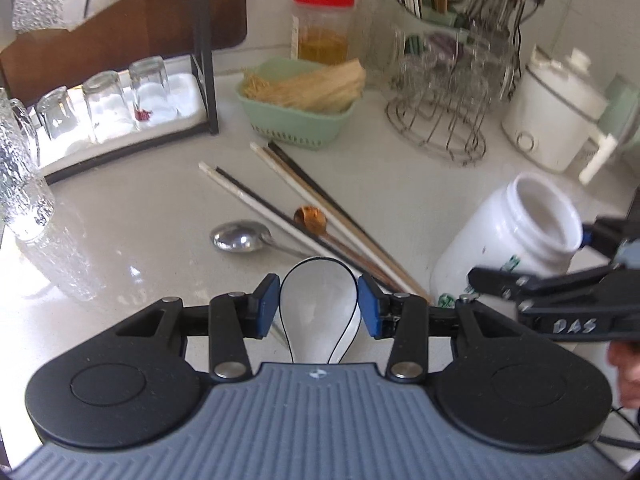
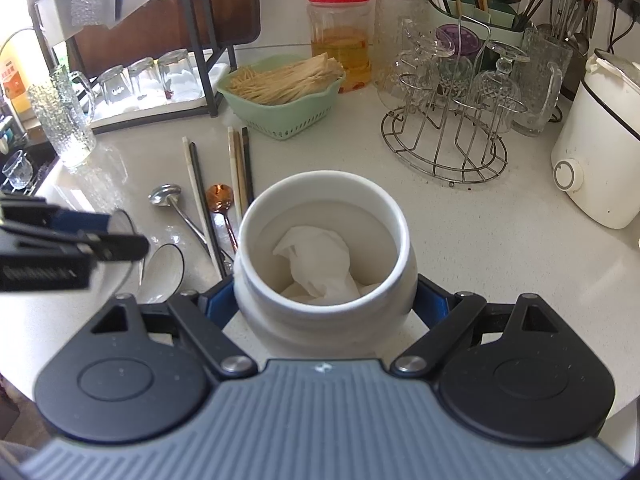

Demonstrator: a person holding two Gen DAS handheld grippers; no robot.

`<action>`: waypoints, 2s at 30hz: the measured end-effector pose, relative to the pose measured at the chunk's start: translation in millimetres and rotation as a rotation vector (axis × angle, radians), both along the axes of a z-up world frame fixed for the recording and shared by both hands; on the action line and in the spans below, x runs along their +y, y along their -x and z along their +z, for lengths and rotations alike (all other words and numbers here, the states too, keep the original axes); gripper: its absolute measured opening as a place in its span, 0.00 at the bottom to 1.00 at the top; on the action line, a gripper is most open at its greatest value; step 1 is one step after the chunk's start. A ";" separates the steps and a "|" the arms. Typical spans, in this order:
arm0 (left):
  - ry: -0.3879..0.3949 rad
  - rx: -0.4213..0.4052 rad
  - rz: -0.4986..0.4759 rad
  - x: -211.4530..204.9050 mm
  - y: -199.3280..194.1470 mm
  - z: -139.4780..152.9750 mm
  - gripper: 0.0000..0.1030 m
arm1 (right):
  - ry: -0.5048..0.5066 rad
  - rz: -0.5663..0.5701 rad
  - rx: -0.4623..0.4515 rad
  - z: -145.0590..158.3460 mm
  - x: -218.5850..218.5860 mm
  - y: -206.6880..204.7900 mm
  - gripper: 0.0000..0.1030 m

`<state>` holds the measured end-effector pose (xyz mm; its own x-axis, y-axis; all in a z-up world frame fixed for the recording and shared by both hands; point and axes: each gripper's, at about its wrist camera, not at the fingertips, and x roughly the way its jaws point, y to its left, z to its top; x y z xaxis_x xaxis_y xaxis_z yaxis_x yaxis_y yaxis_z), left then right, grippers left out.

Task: Organize utensils
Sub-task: 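Lift the white ceramic spoon with the left tool toward the mug held by the right tool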

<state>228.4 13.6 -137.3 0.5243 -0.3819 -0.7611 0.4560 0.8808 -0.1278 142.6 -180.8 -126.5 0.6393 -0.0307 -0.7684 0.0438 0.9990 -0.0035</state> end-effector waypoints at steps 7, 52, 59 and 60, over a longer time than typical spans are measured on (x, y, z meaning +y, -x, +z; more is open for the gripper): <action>0.067 -0.017 0.017 6.5 4.7 26.8 0.47 | -0.004 0.014 -0.012 -0.1 -1.4 1.7 0.88; 0.142 -0.134 -0.064 -97.1 18.1 163.7 0.47 | -0.015 0.190 -0.079 -3.0 -7.6 8.8 0.88; 0.130 -0.088 -0.093 -117.6 14.6 133.4 0.47 | -0.014 0.204 -0.096 -4.0 -7.2 11.3 0.88; 0.131 -0.082 -0.099 -119.8 14.2 131.1 0.47 | -0.016 0.205 -0.098 -4.1 -7.6 11.7 0.88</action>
<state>214.2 -106.1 -6.3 0.5375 -0.5280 -0.6575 0.5535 0.8092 -0.1973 131.0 -188.4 -130.6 0.7026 0.1191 -0.7015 -0.1609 0.9869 0.0065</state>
